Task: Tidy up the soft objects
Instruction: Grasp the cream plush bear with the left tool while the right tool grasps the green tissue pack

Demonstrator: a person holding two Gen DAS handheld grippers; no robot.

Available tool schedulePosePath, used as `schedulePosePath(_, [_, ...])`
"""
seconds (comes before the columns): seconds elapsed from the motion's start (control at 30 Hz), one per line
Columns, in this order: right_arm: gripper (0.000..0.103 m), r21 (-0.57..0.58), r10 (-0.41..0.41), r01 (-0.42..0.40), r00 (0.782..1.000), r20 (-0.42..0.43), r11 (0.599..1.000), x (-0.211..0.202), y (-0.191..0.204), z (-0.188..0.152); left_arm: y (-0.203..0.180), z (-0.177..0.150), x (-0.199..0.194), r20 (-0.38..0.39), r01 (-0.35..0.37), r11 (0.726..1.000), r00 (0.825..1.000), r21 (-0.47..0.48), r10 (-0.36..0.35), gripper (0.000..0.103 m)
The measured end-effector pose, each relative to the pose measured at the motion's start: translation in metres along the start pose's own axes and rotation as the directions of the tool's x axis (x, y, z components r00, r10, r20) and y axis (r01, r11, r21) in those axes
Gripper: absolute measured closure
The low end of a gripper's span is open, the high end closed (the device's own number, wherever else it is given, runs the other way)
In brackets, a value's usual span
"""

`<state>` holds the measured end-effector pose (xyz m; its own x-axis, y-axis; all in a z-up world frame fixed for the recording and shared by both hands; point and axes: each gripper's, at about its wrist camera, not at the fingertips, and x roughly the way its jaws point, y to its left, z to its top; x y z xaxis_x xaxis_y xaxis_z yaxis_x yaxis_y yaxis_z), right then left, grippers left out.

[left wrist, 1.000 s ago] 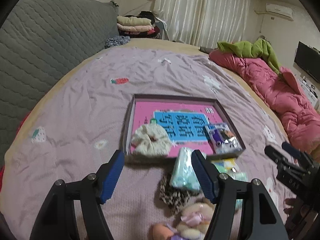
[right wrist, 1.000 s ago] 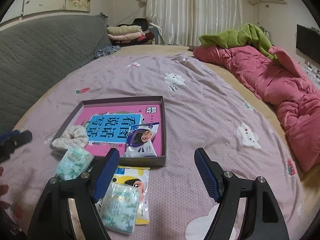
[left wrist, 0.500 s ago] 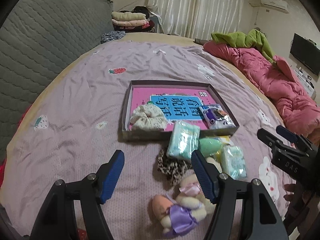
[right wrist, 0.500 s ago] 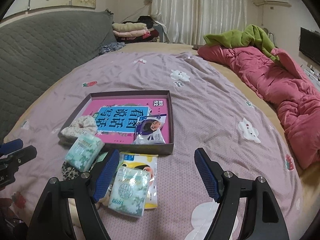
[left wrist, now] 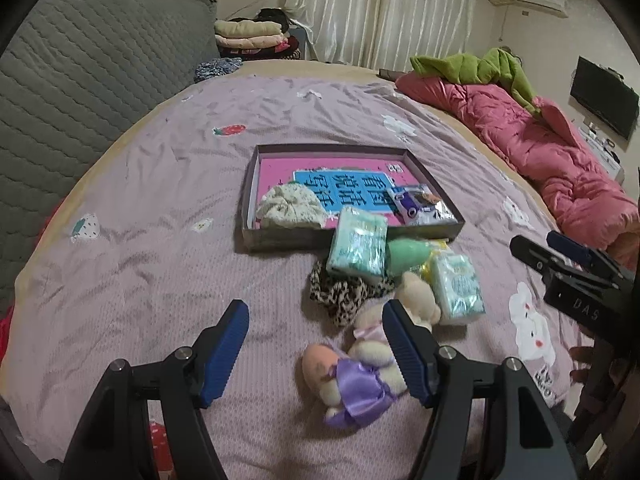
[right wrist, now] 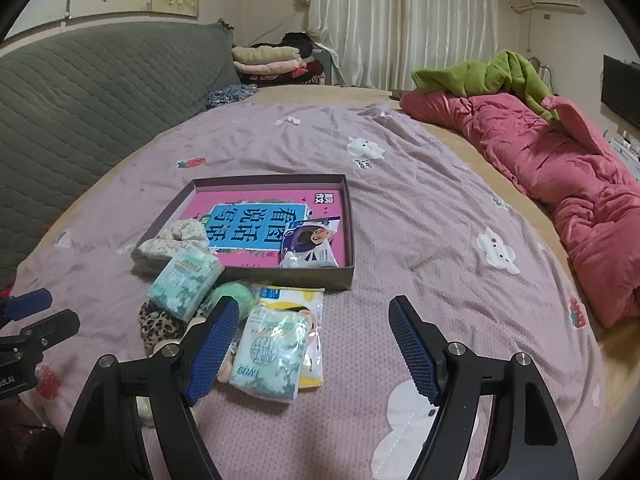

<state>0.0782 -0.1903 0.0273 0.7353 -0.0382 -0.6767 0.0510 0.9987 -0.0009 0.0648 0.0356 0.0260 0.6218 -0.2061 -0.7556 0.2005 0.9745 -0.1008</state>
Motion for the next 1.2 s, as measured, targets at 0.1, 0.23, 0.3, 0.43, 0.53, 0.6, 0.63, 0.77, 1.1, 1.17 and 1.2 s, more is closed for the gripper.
schedulePosePath(0.1, [0.025,0.002,-0.002,0.002,1.0,-0.006,1.0,-0.004,-0.002,-0.008,0.0,-0.009,0.001,-0.021,0.007,1.0,1.0,0.008,-0.007,0.034])
schedulePosePath(0.23, [0.025,0.003,0.009,-0.009,1.0,-0.019,1.0,-0.006,-0.003,-0.017,-0.002,-0.022,0.002,-0.048,0.028,0.999,0.999,0.018,-0.027,0.034])
schedulePosePath(0.3, [0.025,-0.004,0.013,-0.013,1.0,-0.027,1.0,-0.006,-0.001,-0.022,-0.006,-0.029,0.002,-0.058,0.035,0.999,0.998,0.037,-0.033,0.034])
schedulePosePath(0.43, [0.025,-0.012,0.031,-0.032,0.998,-0.053,0.999,-0.002,0.001,-0.033,-0.015,-0.037,0.006,-0.077,0.071,0.994,0.995,0.081,-0.065,0.034])
schedulePosePath(0.53, [0.025,-0.01,0.042,-0.043,0.996,-0.074,0.999,0.001,0.003,-0.039,-0.02,-0.041,0.013,-0.098,0.083,0.991,0.992,0.101,-0.073,0.034])
schedulePosePath(0.6, [0.025,-0.017,0.04,-0.041,0.996,-0.081,0.999,0.004,0.004,-0.042,-0.021,-0.044,0.017,-0.116,0.102,0.99,0.989,0.097,-0.09,0.034])
schedulePosePath(0.63, [0.025,-0.022,0.036,-0.038,0.996,-0.085,0.999,0.005,0.004,-0.043,-0.021,-0.045,0.019,-0.123,0.107,0.99,0.988,0.092,-0.095,0.034])
schedulePosePath(0.77, [0.025,-0.02,0.028,-0.03,0.994,-0.104,0.999,0.01,0.005,-0.045,-0.018,-0.05,0.023,-0.14,0.137,0.987,0.982,0.082,-0.125,0.034])
schedulePosePath(1.1, [0.025,0.002,0.044,-0.044,0.99,-0.131,0.999,0.017,0.002,-0.049,-0.035,-0.038,0.028,-0.13,0.178,0.944,0.981,0.279,-0.147,0.034])
schedulePosePath(1.17, [0.025,0.009,0.046,-0.045,0.989,-0.138,0.999,0.018,0.002,-0.05,-0.04,-0.038,0.036,-0.145,0.176,0.928,0.98,0.328,-0.134,0.034])
schedulePosePath(1.2, [0.025,0.01,0.047,-0.046,0.989,-0.141,0.999,0.019,0.001,-0.05,-0.042,-0.038,0.04,-0.153,0.177,0.921,0.98,0.347,-0.131,0.034])
